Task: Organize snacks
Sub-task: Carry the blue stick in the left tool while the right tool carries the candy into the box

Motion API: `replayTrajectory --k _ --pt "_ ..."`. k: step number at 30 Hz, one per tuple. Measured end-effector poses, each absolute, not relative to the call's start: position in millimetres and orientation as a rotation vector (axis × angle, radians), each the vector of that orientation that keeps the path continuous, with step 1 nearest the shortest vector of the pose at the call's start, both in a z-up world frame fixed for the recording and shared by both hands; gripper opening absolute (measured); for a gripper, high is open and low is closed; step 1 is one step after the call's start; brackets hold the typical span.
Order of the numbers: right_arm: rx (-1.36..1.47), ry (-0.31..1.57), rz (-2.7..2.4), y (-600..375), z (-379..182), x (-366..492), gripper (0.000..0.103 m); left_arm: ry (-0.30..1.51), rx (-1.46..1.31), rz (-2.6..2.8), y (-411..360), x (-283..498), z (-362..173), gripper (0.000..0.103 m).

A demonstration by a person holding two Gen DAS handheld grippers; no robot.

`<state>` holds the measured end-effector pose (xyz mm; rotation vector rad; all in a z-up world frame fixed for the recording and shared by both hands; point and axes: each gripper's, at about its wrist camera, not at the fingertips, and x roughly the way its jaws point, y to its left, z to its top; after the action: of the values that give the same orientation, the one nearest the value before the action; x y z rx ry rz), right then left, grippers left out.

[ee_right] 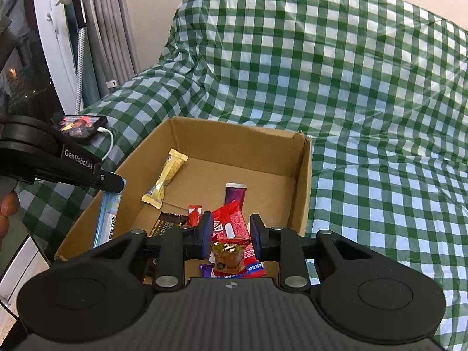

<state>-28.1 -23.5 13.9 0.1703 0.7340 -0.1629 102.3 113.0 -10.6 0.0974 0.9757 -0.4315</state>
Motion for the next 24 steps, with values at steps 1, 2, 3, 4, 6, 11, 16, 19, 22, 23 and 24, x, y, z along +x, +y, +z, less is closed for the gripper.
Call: replayTrajectory --k 1,2,3,4,6,11,16,19,22,23,24 --pt "0.173 0.738 -0.163 -24.3 11.9 -26.7 0.029 0.979 0.1 -0.432 111.1 104.1 -12.7 0.001" --pt "0.176 0.743 -0.163 -25.1 9.7 -24.5 0.029 0.984 0.103 -0.432 109.2 106.2 -15.0 0.001" --pt "0.179 0.748 -0.162 -25.9 7.7 -22.5 0.029 0.988 0.105 -0.431 107.2 107.6 -16.6 0.001" --pt "0.182 0.753 -0.162 -26.8 5.3 -20.0 0.029 0.992 0.107 -0.431 105.3 109.1 -18.9 0.001" --pt "0.186 0.762 -0.16 -28.6 1.8 -16.6 0.029 0.999 0.113 -0.431 102.2 113.9 -23.6 0.001" --pt "0.194 0.785 -0.159 -33.9 -7.6 -6.5 0.029 1.019 0.123 -0.43 94.1 123.0 -35.3 0.001" --pt "0.205 0.804 -0.163 -38.7 -16.3 3.1 0.029 1.037 0.137 -0.431 87.4 131.6 -45.7 0.001" --pt "0.209 0.811 -0.161 -41.8 -20.7 6.9 0.029 1.048 0.143 -0.43 85.5 135.1 -51.2 0.001" --pt "0.214 0.816 -0.161 -43.3 -24.5 9.3 0.029 1.057 0.15 -0.428 83.1 137.8 -56.4 0.001" --pt "0.215 0.818 -0.161 -44.3 -25.4 10.2 0.029 1.061 0.151 -0.427 82.9 138.6 -57.8 0.001" --pt "0.216 0.82 -0.16 -45.1 -26.7 11.5 0.029 1.065 0.151 -0.427 82.5 139.8 -59.4 0.001"
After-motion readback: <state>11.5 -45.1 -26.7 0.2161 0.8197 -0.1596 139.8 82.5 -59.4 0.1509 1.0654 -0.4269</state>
